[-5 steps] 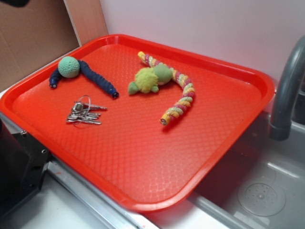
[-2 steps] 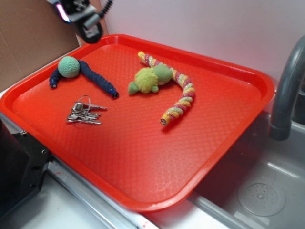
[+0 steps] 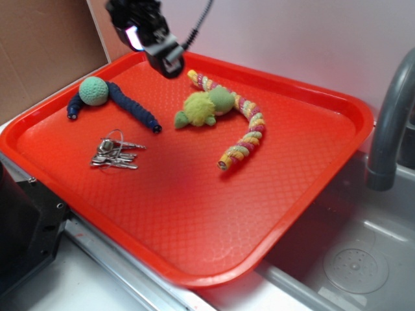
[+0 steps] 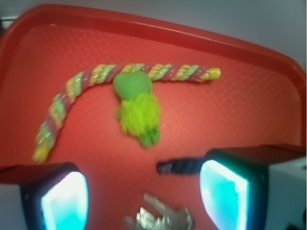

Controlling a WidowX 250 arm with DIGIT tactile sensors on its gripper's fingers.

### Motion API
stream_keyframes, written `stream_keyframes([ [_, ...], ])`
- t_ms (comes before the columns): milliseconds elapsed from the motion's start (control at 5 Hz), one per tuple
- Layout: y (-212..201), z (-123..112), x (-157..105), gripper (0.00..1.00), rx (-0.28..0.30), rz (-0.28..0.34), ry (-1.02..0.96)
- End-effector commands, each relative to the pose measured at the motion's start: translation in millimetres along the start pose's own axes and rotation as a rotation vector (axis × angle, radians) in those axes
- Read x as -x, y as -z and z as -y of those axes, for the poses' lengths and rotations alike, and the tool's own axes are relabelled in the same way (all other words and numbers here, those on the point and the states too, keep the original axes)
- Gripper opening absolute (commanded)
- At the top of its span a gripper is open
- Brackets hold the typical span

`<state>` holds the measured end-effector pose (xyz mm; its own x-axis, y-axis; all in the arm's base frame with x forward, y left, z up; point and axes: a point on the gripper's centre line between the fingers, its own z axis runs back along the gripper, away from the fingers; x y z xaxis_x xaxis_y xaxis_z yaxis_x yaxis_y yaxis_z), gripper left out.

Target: Grab the green animal.

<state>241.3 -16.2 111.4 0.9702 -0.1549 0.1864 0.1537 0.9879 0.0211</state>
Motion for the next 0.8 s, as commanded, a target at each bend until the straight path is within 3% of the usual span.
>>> stream_keyframes([
  [0, 38, -2, -24, 1.00, -0.091, 0.042, -0.013],
  [400, 72, 0, -27, 1.00, -0.115, 0.055, 0.040],
  [600, 83, 1, -28, 1.00, -0.094, 0.044, 0.060],
])
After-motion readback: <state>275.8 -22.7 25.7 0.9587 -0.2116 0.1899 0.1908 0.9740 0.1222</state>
